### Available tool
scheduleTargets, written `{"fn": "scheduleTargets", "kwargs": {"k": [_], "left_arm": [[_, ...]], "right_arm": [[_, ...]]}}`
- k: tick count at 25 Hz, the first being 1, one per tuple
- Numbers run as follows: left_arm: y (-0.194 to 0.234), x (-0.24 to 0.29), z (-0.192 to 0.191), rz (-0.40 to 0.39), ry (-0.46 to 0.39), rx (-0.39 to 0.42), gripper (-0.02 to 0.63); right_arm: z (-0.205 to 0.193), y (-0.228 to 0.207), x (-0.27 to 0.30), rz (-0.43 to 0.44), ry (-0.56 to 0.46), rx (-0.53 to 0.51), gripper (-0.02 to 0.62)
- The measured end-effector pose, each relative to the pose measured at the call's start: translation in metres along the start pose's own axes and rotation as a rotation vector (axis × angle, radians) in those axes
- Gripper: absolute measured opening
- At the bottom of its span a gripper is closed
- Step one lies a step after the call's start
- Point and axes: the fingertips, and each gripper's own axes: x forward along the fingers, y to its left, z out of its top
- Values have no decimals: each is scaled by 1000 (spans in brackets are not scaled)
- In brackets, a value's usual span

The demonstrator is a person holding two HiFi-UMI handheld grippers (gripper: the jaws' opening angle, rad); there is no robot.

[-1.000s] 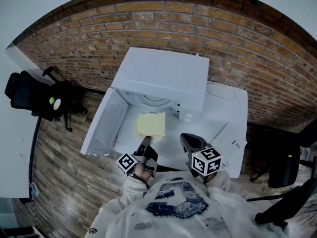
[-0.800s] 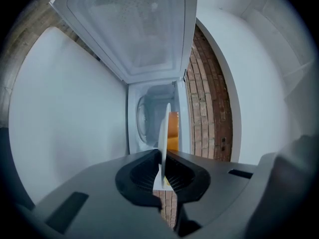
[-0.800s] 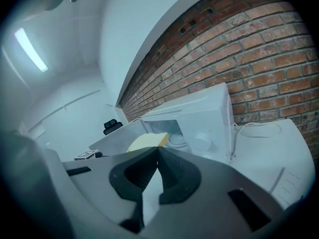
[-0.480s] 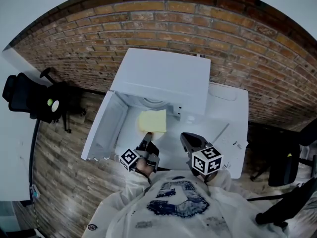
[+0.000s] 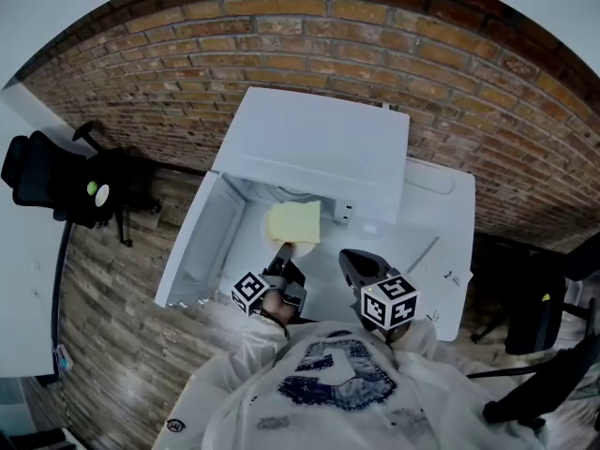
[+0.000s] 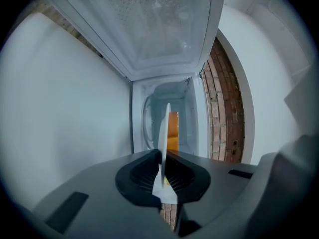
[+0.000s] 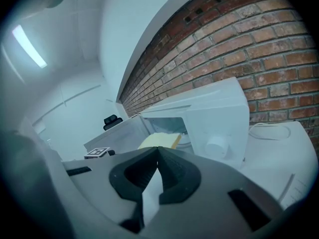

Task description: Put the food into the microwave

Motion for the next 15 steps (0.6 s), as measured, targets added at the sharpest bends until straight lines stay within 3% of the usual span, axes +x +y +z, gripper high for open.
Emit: {"fn": "scheduleTargets", "kwargs": {"k": [15], "left_arm": [[23, 49, 24, 38, -13, -14, 26]], "right_arm": [[-1, -10, 15, -14, 29, 10, 14]]}}
